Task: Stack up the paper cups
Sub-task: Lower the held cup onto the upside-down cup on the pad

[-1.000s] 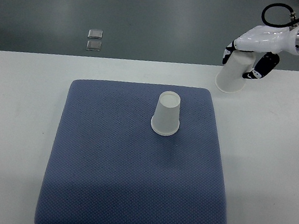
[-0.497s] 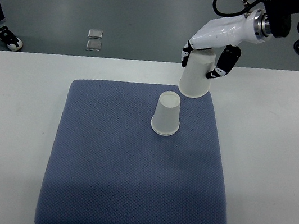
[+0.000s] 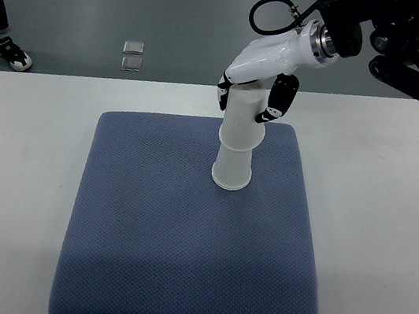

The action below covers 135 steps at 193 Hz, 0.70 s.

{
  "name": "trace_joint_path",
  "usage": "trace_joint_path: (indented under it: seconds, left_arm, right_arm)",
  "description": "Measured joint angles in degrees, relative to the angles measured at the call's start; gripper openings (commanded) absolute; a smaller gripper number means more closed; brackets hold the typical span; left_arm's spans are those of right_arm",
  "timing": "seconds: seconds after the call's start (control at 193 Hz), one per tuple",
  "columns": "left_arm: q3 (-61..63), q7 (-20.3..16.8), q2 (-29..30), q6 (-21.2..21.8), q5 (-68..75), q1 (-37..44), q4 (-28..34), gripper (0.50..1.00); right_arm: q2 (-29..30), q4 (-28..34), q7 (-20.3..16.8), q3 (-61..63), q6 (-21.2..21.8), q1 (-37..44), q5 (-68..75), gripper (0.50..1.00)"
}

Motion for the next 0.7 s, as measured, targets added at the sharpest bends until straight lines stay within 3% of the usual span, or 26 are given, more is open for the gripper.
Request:
trace_joint_path:
  seconds: [0.699]
  left_arm:
    - [0.0, 0.0, 0.0, 0.0, -0.01, 0.0, 0.0, 1.0]
  right_arm:
    - [2.47, -2.17, -0.04, 0.06, -1.39, -2.41, -0.13, 0.658]
